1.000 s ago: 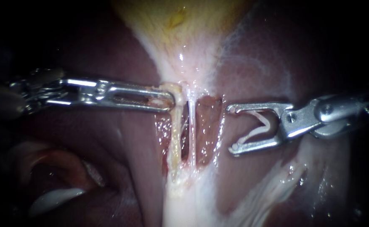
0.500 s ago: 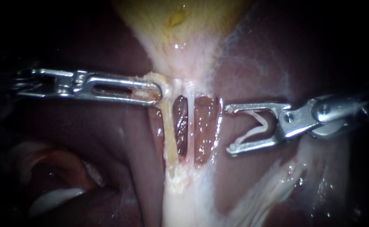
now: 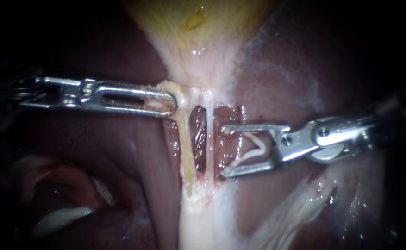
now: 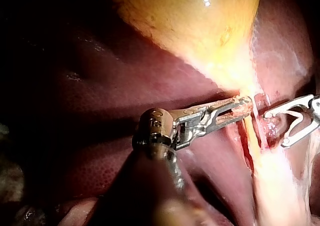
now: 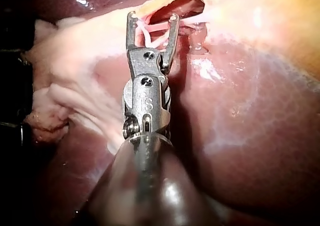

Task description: Clipping first clip left tube

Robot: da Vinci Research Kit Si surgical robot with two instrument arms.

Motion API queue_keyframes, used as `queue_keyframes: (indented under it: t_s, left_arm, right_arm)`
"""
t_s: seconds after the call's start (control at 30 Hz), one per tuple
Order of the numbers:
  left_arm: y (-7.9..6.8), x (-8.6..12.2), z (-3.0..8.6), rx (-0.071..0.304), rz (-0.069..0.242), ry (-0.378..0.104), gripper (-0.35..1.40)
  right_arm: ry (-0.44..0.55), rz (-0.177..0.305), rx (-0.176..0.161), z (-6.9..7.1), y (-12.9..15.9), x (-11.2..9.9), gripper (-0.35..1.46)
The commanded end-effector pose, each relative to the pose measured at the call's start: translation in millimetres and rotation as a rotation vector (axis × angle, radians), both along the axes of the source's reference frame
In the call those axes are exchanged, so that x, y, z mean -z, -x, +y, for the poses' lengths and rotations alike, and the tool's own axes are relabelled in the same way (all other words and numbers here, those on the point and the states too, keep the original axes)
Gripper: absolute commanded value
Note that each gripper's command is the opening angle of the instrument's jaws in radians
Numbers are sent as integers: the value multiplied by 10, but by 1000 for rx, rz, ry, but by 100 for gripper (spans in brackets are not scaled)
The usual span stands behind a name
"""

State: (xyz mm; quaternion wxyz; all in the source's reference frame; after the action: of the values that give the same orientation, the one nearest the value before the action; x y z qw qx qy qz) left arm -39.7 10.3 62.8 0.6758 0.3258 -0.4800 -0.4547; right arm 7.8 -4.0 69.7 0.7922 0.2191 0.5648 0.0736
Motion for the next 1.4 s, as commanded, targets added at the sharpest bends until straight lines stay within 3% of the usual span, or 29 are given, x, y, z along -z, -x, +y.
queue_keyframes:
  t_s: [0.03, 0.23, 0.5, 0.9, 1.2, 1.4]
  left_arm:
    - [0, 0, 0, 0, 0, 0, -35]
    - [0, 0, 0, 0, 0, 0, -35]
    - [0, 0, 0, 0, 0, 0, -35]
    - [-1, -3, 2, 2, 2, 1, -35]
    - [-1, -3, 3, 2, 2, 1, -35]
    - [0, -4, 3, 2, 2, 1, -35]
  right_arm:
    - [-11, -5, -5, -2, -5, -7, 48]
    - [-33, -8, -5, -13, -27, -36, 49]
    - [-68, 0, 14, -26, -54, -53, 48]
    - [-108, 35, 78, -39, -81, -49, 46]
    - [-123, 37, 93, -51, -98, -61, 46]
    - [-139, 33, 90, -51, -101, -62, 43]
